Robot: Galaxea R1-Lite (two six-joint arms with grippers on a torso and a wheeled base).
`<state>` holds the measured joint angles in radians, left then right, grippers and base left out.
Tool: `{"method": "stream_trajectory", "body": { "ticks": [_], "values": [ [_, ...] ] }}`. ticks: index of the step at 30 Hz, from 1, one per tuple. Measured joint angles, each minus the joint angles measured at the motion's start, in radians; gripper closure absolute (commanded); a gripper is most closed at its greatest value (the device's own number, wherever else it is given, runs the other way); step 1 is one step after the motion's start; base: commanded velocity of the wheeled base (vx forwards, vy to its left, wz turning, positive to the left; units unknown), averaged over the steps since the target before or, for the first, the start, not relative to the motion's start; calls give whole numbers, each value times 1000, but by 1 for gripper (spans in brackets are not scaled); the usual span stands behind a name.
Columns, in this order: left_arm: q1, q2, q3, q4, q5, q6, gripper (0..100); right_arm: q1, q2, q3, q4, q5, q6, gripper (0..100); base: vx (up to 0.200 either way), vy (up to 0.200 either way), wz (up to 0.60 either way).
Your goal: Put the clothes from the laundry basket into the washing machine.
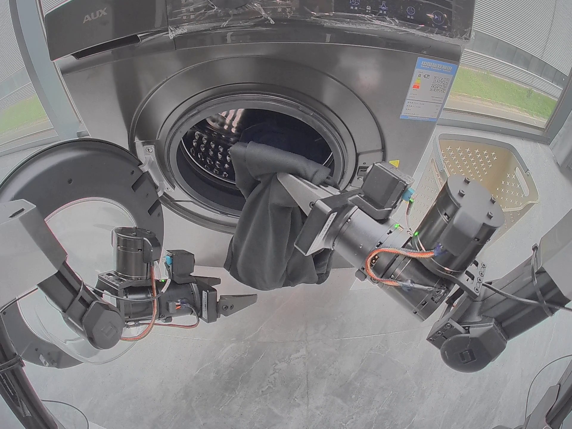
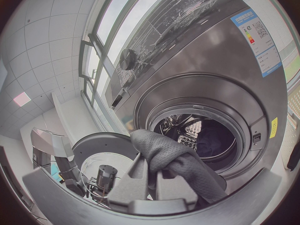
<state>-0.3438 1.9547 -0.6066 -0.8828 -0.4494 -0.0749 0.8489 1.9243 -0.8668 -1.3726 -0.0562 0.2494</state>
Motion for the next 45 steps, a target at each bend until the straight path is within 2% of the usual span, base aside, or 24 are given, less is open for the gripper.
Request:
{"method": "stream_trajectory", "body": {
  "ticks": [2,5,10,18,30,38,45],
  "values": [
    [0,23,-22,-6,0,-11,0,5,0,1,0,-12,0,100,0,0,0],
    [0,56,-47,-26,0,-14,0,14,-1,1,0,-24,-2,100,0,0,0],
    [0,103,-81,-101,2,-18,0,23,-1,1,0,-27,-2,100,0,0,0],
    [-3,125,-90,-148,2,-33,0,26,-1,3,0,-29,-4,100,0,0,0],
    [-34,76,-13,-193,2,-32,0,11,1,0,0,-30,-5,100,0,0,0],
    [-33,114,-27,-227,6,-33,0,13,0,1,0,-31,-7,100,0,0,0],
    [-27,166,-63,-280,31,-38,0,17,-1,1,1,-30,-7,100,0,0,0]
  ]
}}
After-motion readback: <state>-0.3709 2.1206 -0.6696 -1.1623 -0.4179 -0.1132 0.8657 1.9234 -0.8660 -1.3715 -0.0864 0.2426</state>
